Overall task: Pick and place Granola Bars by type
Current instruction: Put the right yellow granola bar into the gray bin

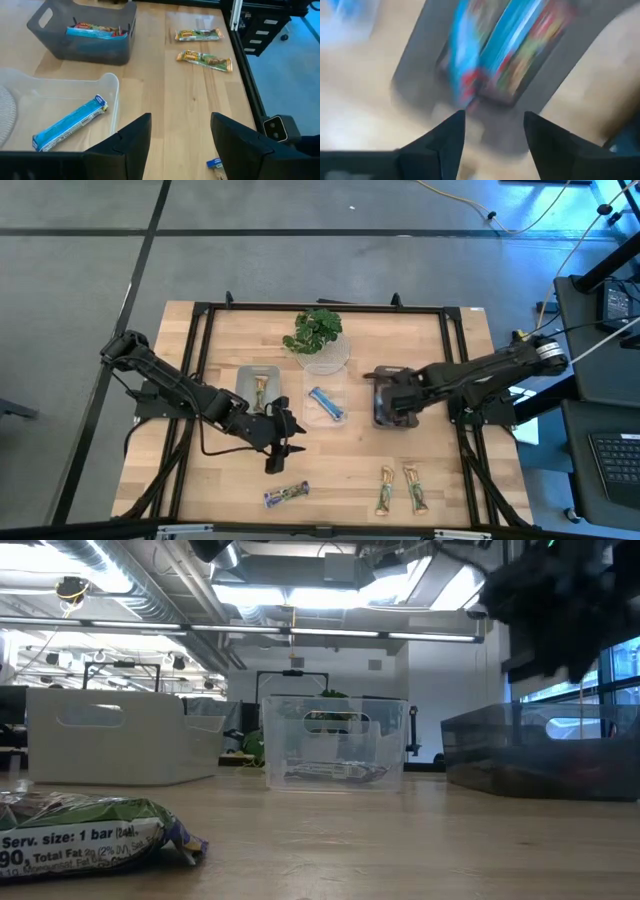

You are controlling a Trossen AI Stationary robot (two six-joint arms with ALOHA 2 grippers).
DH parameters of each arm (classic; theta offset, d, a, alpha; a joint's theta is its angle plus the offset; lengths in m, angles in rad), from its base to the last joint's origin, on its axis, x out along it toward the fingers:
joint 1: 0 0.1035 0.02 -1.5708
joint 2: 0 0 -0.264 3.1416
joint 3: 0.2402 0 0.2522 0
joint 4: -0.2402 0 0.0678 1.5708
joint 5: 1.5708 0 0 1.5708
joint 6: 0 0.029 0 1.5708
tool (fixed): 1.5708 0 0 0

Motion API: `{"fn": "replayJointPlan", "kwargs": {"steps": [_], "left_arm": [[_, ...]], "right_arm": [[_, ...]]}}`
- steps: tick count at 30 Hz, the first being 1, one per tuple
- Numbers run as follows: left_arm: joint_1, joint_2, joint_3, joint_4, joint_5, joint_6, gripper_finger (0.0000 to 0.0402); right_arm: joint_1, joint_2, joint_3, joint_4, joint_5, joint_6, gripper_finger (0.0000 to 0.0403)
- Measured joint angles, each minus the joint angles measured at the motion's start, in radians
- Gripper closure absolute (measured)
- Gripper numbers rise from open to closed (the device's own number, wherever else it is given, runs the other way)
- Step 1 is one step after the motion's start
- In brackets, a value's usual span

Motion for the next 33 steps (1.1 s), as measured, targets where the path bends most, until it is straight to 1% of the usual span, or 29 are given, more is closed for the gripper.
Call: {"fn": "replayJointPlan", "kwargs": {"steps": [3, 5, 9, 13, 17, 21, 24, 29, 33], "left_arm": [[0.000, 0.000, 0.000, 0.000, -0.009, 0.027, 0.0207], [0.000, 0.000, 0.000, 0.000, -0.026, 0.038, 0.0207], [0.000, 0.000, 0.000, 0.000, -0.073, 0.044, 0.0205], [0.000, 0.000, 0.000, 0.000, -0.123, 0.055, 0.0204], [0.000, 0.000, 0.000, 0.001, -0.155, 0.061, 0.0208], [0.000, 0.000, 0.000, 0.001, -0.163, 0.061, 0.0209], [0.000, 0.000, 0.000, 0.000, -0.164, 0.061, 0.0206], [0.000, 0.000, 0.000, 0.000, -0.164, 0.061, 0.0207], [0.000, 0.000, 0.000, 0.000, -0.164, 0.060, 0.0209]], "right_arm": [[0.065, -0.015, 0.017, 0.025, -0.123, 0.034, 0.0196], [0.128, -0.014, 0.019, 0.036, -0.156, 0.088, 0.0197], [0.268, 0.010, 0.019, 0.061, -0.151, 0.260, 0.0200], [0.395, 0.061, 0.019, 0.082, -0.152, 0.435, 0.0201], [0.484, 0.128, 0.019, 0.138, -0.151, 0.524, 0.0201], [0.530, 0.210, 0.019, 0.197, -0.152, 0.573, 0.0201], [0.544, 0.277, 0.019, 0.252, -0.156, 0.576, 0.0201], [0.547, 0.374, 0.019, 0.316, -0.156, 0.575, 0.0201], [0.546, 0.429, 0.019, 0.321, -0.177, 0.576, 0.0201]]}}
